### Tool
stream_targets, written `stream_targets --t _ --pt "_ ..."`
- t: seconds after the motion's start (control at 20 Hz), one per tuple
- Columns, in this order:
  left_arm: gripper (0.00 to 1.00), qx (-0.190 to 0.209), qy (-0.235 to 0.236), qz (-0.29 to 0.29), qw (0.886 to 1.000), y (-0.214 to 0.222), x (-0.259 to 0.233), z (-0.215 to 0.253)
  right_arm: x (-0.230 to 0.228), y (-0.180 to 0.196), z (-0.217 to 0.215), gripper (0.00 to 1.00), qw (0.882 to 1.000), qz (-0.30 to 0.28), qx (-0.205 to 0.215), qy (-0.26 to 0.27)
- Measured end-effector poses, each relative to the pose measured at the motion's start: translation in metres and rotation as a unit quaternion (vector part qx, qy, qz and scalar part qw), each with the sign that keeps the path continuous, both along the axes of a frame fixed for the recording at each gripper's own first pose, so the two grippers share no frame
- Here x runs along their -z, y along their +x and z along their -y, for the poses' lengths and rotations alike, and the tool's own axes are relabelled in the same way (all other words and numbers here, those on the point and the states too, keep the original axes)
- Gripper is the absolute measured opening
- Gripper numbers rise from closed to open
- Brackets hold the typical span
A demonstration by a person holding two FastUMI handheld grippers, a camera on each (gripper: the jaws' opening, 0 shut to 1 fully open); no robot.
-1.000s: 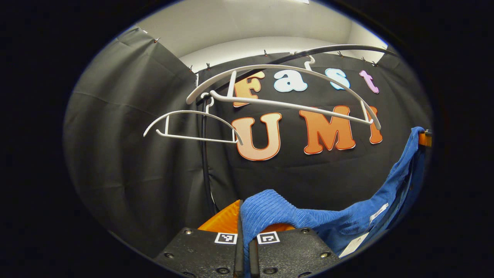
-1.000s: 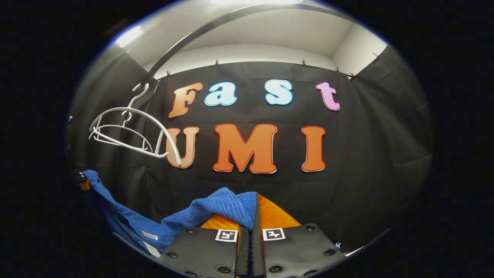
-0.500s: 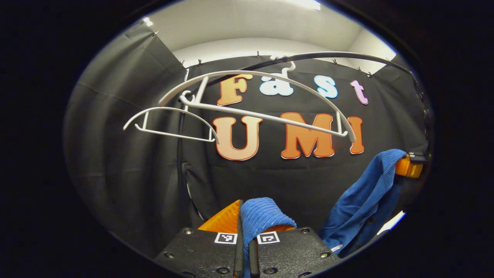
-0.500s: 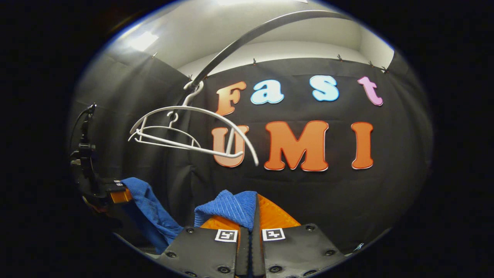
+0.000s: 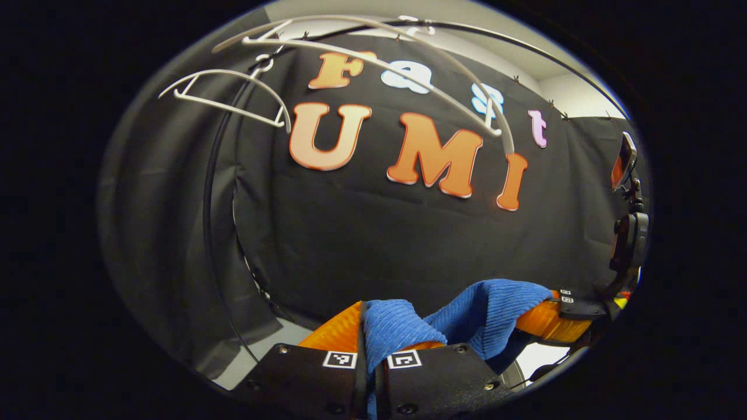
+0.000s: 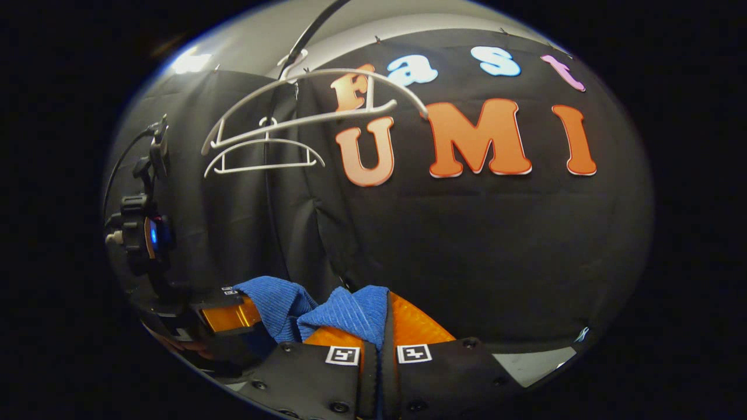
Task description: Grasp the clothes on the hanger with both hands and then place them into the laundry hamper below.
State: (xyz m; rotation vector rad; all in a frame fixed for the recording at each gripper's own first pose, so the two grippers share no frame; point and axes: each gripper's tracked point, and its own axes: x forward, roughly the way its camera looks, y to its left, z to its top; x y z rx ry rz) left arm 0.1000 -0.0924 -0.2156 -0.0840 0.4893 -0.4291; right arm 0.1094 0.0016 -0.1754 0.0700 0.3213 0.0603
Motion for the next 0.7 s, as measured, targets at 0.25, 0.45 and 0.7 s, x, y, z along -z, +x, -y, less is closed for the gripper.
stream_targets --t 0.25,0.45,0.7 --pt "0.06 0.027 0.014 -0.152 0.988 -0.043 0.082 0.014 0.082 -0.017 -0.01 0.1 0.992 -0.12 -0.016 0.024" --pt "0.06 0.017 0.028 -0.238 0.971 -0.068 0.127 0.019 0.139 -0.029 -0.01 0.11 0.978 -0.208 -0.009 0.026" --pt "0.07 -0.009 0.064 -0.318 0.946 -0.081 0.192 0.02 0.192 -0.046 -0.016 0.11 0.952 -0.306 -0.001 0.022"
